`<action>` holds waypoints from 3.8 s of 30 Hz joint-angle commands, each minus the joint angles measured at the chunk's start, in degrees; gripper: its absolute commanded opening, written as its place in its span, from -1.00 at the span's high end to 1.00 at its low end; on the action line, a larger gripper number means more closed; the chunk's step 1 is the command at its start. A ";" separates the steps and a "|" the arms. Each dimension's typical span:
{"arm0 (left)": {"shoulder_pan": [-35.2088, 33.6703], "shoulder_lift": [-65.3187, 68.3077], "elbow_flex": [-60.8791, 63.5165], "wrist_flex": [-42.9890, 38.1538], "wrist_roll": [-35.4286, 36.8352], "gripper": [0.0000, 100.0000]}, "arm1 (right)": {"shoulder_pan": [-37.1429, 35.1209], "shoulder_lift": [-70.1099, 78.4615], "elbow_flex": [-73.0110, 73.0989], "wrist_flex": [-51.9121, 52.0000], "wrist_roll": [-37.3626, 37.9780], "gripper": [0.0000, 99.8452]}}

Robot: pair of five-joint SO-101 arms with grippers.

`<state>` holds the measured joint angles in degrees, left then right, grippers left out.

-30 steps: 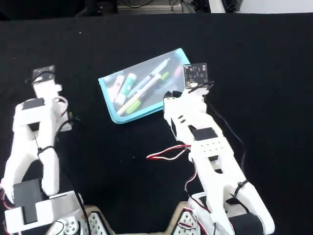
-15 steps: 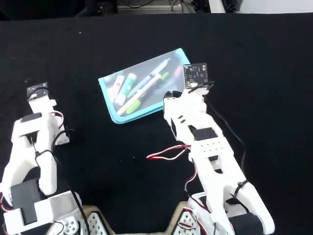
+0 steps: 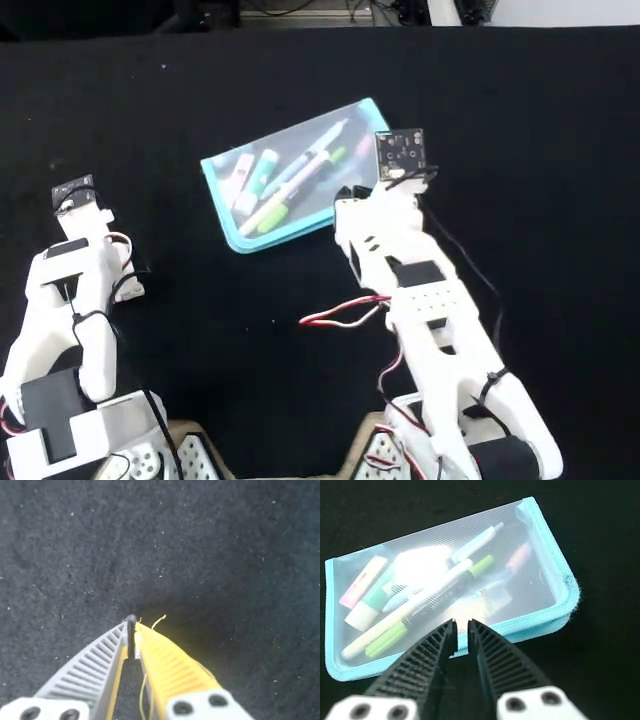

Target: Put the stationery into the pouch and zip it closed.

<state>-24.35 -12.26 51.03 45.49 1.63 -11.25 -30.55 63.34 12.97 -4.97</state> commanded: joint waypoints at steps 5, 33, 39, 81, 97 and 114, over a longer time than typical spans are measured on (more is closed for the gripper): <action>0.22 -1.76 1.45 -0.44 0.44 0.94 | 2.81 -4.26 1.10 2.64 0.00 0.90; 1.54 -8.35 6.64 -2.46 0.35 0.94 | 3.78 -34.68 22.11 4.84 0.00 0.89; 1.63 -20.66 14.11 -5.89 0.35 0.94 | 3.78 -34.68 22.11 5.01 0.00 0.89; 1.63 -52.84 28.62 -4.13 0.44 0.93 | 4.48 -58.77 30.02 13.10 0.00 0.89; 1.63 -61.98 30.11 1.05 0.79 0.94 | 4.48 -77.67 32.40 26.46 0.09 0.89; 8.66 -90.81 37.85 13.36 -2.81 0.94 | 4.48 -78.02 32.92 26.46 3.08 0.89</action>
<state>-16.44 -103.08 90.15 59.30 -0.48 -7.47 -102.90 97.01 39.16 -2.42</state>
